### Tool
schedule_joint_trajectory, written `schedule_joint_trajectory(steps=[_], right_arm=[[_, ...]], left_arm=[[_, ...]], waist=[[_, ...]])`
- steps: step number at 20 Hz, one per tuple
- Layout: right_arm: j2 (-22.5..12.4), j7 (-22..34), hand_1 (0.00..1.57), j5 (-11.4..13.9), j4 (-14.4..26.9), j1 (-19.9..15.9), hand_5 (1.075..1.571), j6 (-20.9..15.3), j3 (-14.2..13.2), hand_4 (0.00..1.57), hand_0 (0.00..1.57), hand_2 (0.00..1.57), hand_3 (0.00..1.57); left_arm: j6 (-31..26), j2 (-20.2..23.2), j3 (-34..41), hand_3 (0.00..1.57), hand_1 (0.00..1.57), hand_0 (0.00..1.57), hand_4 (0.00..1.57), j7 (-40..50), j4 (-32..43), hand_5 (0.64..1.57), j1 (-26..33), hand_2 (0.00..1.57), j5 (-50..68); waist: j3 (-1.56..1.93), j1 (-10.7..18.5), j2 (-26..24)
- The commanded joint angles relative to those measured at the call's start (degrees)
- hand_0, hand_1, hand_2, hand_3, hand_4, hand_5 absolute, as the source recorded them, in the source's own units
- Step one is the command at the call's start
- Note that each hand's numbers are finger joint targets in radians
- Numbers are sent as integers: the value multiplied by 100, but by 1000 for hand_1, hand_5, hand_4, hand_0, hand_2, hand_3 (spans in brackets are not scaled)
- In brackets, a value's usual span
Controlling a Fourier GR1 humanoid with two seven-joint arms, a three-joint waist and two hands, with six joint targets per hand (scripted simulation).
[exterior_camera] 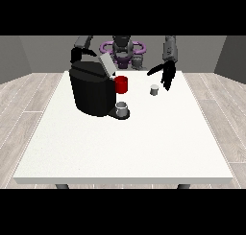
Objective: Insert the coffee pod into the coffee machine and close the lid
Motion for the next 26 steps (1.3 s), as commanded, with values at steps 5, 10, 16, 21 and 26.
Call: schedule_joint_trajectory(steps=[5,10,16,21,26], right_arm=[[0,4,0,245,289,-415,1571,-219,-24,463,0,0,0],[-49,-252,0,242,547,-395,1571,-72,-28,514,0,0,0],[-1,-252,0,240,895,-506,1571,-300,-236,519,0,0,0],[57,-215,0,341,956,-623,1571,-474,-221,311,0,0,0],[73,-217,0,353,1139,-500,1571,-452,-196,374,0,0,0]], left_arm=[[-27,269,58,0,0,0,0,-59,1248,1571,-973,0,-599],[-284,545,189,0,0,0,0,34,1892,1571,-1415,0,-724],[-402,517,-60,0,0,0,0,-40,2452,1571,-1680,0,-1207],[-388,413,-54,0,0,0,0,-406,2854,1571,-1670,0,-1339],[-630,300,-57,0,0,0,0,-324,2923,1571,-1654,188,-1330]], waist=[[2,-106,474],[3,-219,779],[3,-148,641],[1,-8,645],[1,-3,375]])
